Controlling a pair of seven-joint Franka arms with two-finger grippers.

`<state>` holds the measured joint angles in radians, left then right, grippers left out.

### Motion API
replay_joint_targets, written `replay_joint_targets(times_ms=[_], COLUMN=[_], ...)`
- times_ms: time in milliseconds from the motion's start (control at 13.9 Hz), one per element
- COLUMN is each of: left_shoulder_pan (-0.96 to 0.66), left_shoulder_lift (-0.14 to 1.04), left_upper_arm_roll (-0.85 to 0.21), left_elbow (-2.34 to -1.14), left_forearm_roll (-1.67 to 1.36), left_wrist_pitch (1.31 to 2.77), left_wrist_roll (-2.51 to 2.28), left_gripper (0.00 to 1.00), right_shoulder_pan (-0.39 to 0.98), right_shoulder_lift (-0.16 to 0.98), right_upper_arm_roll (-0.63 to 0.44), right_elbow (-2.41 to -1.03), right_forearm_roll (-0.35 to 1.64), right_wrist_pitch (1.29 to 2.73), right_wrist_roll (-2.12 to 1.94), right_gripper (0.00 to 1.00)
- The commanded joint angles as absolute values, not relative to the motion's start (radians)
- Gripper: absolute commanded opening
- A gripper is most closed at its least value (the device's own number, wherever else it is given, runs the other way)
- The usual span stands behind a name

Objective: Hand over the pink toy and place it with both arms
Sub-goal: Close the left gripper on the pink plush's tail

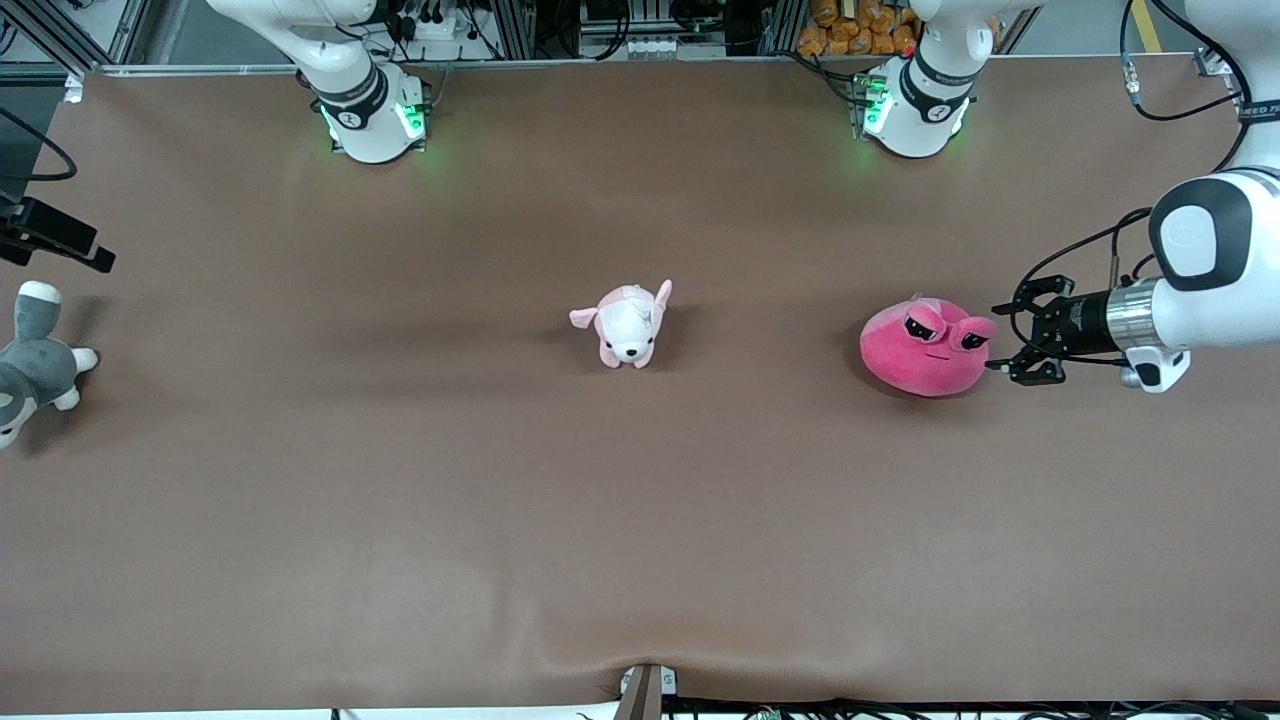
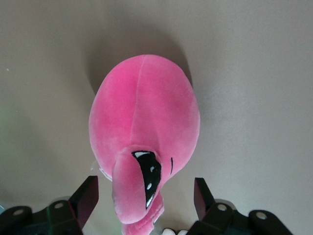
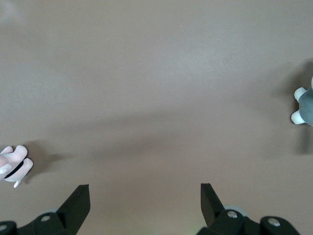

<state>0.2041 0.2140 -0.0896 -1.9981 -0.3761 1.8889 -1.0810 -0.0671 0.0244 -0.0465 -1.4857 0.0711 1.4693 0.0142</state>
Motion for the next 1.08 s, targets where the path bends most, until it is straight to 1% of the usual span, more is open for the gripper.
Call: replay_joint_targets(times_ms=[0,215,287,359,430,502,789,1004], left_shoulder_pan=[0.206,0.206,0.206,0.206,0.206,0.204,0.184,0.186], left_shoulder_lift=[0.204,0.209,0.207,0.207,0.207,0.21,0.193,0.131], left_upper_arm_roll=[-0.092,-0.101,-0.101,-0.101,-0.101,-0.101,-0.106,-0.118], left_elbow=[-2.023,-2.037,-2.039,-2.045,-2.045,-2.043,-2.043,-2.03], left_forearm_roll=[-0.396,-0.396,-0.396,-0.399,-0.411,-0.416,-0.416,-0.419], left_wrist_pitch=[1.919,1.924,1.924,1.925,1.925,1.925,1.951,1.902], left_wrist_roll=[-1.094,-1.094,-1.094,-1.094,-1.094,-1.094,-1.12,-1.132], left_gripper=[0.71,0.56,0.49,0.37,0.2,0.0,0.0,0.0], right_shoulder_pan=[-0.061,-0.08,-0.081,-0.084,-0.083,-0.075,-0.046,-0.015], right_shoulder_lift=[0.04,0.052,0.054,0.055,0.055,0.057,0.057,0.055], right_upper_arm_roll=[-0.043,-0.046,-0.046,-0.046,-0.046,-0.045,-0.041,-0.041], right_elbow=[-1.48,-1.479,-1.48,-1.48,-1.482,-1.482,-1.482,-1.485], right_forearm_roll=[0.086,0.103,0.103,0.103,0.103,0.103,0.11,0.11], right_wrist_pitch=[1.459,1.437,1.436,1.436,1.434,1.434,1.408,1.344], right_wrist_roll=[0.02,0.014,0.014,0.014,0.014,0.015,0.015,0.015], right_gripper=[1.0,1.0,1.0,1.0,1.0,1.0,1.0,1.0])
